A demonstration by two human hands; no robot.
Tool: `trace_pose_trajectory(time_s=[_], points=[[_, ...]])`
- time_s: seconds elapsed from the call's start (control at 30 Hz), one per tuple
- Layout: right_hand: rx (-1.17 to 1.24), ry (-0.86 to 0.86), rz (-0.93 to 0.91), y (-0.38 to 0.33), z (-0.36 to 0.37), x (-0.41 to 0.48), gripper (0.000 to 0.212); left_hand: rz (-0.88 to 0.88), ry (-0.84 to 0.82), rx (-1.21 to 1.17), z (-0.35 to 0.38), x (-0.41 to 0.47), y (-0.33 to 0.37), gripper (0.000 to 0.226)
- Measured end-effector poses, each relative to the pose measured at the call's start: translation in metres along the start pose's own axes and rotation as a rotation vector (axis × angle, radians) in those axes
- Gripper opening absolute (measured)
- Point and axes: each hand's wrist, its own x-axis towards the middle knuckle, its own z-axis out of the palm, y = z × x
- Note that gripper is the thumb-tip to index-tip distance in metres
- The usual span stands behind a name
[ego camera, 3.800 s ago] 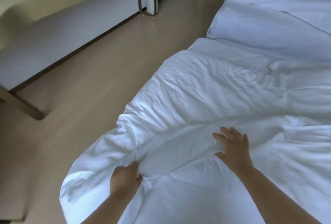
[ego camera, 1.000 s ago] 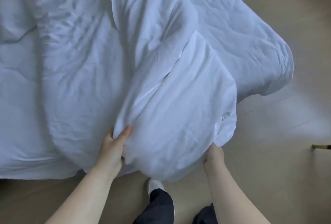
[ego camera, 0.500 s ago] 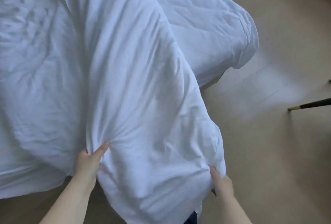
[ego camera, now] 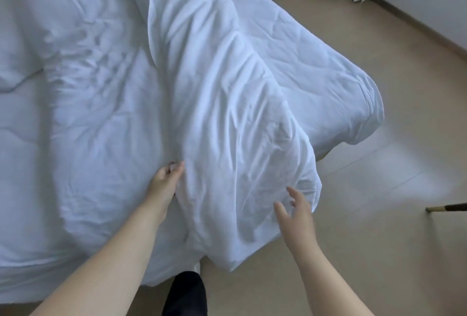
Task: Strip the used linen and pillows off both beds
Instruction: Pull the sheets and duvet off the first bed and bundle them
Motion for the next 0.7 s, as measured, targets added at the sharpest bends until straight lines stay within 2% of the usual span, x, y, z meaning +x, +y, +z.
trace_pose_trajectory(time_s=[0.07,0.13,0.2,0.3,0.4,0.47,0.53,0.63,0.7], points=[[-0.098,0.037,-0.191,-0.034,0.02,0.013,0.054,0.064,-0.006,-0.042,0.001,0.036,0.026,0.055],[-0.224,0.039,-0.355,-0.071,0.05,0.028,0.061,0.056,-0.026,-0.123,0.005,0.077,0.051,0.045],[-0.421,0.113,-0.47,-0.097,0.086,0.048,0.068,0.011,-0.091,-0.229,0.01,0.116,0.079,0.038],[-0.681,0.068,-0.402,-0.119,0.126,0.079,0.075,-0.066,-0.117,-0.322,0.015,0.172,0.117,0.041],[-0.755,0.073,-0.358,-0.113,0.141,0.099,0.074,-0.103,-0.149,-0.299,0.026,0.203,0.147,0.038],[-0.744,0.132,-0.395,-0.105,0.141,0.102,0.07,0.036,-0.083,-0.313,0.032,0.203,0.166,0.036],[-0.621,0.236,-0.467,-0.109,0.133,0.096,0.064,0.298,-0.004,-0.368,0.018,0.188,0.191,0.035],[-0.455,0.392,-0.541,-0.13,0.121,0.085,0.061,0.656,0.089,-0.375,-0.051,0.153,0.217,0.029],[-0.49,0.357,-0.531,-0.136,0.124,0.083,0.059,0.648,0.221,-0.317,-0.097,0.151,0.206,0.042]])
